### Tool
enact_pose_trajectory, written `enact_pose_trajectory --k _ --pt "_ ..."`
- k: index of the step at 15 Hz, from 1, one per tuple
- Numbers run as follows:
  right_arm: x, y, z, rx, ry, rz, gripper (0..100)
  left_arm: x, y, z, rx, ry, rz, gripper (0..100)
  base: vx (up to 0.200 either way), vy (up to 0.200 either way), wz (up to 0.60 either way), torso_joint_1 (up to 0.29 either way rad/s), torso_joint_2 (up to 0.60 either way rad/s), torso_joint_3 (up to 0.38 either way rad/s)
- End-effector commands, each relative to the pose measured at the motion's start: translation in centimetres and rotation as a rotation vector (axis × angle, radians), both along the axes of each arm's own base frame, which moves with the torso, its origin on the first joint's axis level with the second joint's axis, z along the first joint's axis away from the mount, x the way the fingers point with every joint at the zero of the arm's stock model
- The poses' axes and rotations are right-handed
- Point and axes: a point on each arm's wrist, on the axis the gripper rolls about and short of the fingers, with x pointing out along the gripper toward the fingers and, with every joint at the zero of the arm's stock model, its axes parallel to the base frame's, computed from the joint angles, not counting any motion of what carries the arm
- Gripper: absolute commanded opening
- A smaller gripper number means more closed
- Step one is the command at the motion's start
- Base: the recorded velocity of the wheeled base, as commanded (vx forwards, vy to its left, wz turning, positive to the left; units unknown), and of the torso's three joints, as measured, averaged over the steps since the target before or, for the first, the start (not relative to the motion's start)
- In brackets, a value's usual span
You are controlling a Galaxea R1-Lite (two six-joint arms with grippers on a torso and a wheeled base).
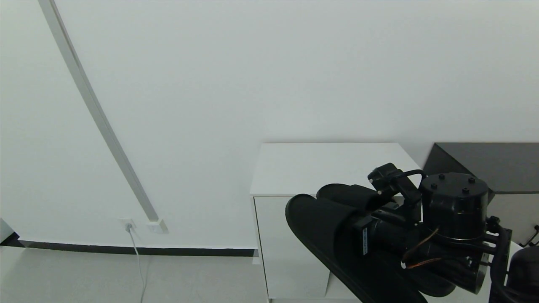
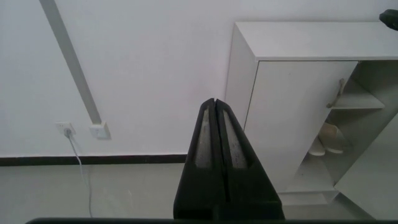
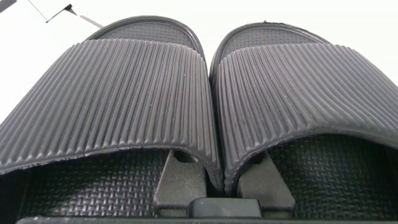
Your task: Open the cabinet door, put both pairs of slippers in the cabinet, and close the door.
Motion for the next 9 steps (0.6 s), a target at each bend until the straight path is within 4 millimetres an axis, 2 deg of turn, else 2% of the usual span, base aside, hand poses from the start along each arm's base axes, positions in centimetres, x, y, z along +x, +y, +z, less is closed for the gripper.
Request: enact_pose_trajectory --k 1,6,9 --pt "0.06 0.02 0.04 0.001 -0.002 -0.01 0 0.01 0.0 0.0 0.0 0.001 0.0 0 0.0 0.0 0.0 0.0 0.0 0.0" --pt "0.1 0.15 -0.09 -0.005 -0.001 -0.013 0 0.01 0.0 0.0 0.001 0.001 0.0 0 0.0 0.0 0.0 0.0 0.0 0.0" --pt "0.11 0.16 -0.06 -0.005 -0.003 -0.012 0 0.01 0.0 0.0 0.0 0.001 0.0 0 0.0 -0.2 0.0 -0.001 0.0 0.004"
